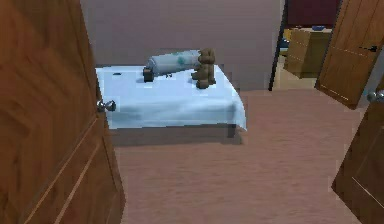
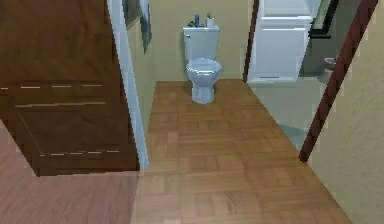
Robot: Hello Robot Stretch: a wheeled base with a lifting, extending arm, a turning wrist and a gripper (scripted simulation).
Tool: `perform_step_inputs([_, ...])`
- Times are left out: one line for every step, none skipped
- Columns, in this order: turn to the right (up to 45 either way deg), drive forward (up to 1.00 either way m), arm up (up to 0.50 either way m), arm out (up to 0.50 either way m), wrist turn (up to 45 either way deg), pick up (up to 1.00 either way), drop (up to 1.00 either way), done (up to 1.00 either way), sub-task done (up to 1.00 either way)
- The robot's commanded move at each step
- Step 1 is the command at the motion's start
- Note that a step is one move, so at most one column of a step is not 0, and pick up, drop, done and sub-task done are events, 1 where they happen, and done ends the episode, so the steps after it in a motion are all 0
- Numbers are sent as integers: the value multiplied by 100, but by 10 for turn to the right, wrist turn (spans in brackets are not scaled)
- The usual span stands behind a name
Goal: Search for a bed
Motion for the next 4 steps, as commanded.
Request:
perform_step_inputs([-30, 0, 0, 0, 0, 0, 0, 0, 0])
perform_step_inputs([0, 100, 0, 0, 0, 0, 0, 0, 0])
perform_step_inputs([0, 35, 0, 0, 0, 0, 0, 0, 0])
perform_step_inputs([-150, 0, 0, 0, 0, 0, 0, 0, 0])
